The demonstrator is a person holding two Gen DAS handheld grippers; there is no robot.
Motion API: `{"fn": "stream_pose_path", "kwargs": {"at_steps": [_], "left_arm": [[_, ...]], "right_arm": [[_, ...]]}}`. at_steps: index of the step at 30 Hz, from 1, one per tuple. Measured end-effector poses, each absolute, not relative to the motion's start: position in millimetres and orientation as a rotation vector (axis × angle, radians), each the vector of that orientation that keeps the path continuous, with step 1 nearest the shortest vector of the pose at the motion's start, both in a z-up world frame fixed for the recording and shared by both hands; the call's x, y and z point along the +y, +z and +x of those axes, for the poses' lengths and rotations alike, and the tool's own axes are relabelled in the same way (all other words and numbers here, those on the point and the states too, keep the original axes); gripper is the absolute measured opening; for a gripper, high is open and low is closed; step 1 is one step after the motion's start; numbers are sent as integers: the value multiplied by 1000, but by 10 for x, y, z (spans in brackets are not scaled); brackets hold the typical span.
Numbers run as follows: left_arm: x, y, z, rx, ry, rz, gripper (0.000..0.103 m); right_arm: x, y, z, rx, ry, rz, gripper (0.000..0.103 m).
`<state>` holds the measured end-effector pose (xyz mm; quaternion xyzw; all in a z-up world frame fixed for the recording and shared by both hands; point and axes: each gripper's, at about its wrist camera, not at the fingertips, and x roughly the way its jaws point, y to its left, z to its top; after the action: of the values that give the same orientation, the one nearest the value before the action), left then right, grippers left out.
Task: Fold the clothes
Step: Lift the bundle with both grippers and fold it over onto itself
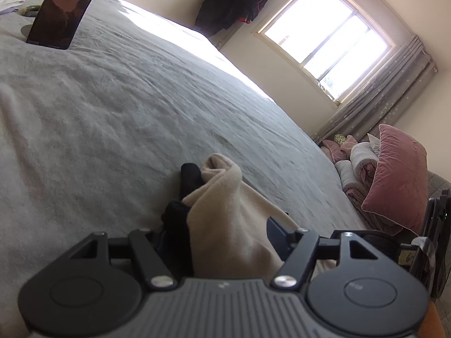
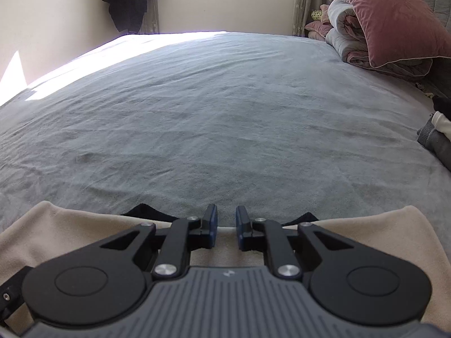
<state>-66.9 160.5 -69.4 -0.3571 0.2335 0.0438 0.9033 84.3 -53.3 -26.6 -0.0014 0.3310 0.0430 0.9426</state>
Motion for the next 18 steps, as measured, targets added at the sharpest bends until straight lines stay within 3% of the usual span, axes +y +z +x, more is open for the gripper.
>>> {"fn": "stream_pose_path", "kwargs": {"at_steps": [1, 9, 18], "left_arm": [[1618, -698, -673, 482, 90, -747, 64], [1643, -726, -682, 465, 118, -781, 50], [1697, -743, -700, 465, 101, -854, 32]], "right_arm": [[-562, -232, 798, 652, 90, 9, 24], [-602, -139, 143, 508, 164, -3, 24], [-562, -472, 89, 572, 199, 6, 24]]}}
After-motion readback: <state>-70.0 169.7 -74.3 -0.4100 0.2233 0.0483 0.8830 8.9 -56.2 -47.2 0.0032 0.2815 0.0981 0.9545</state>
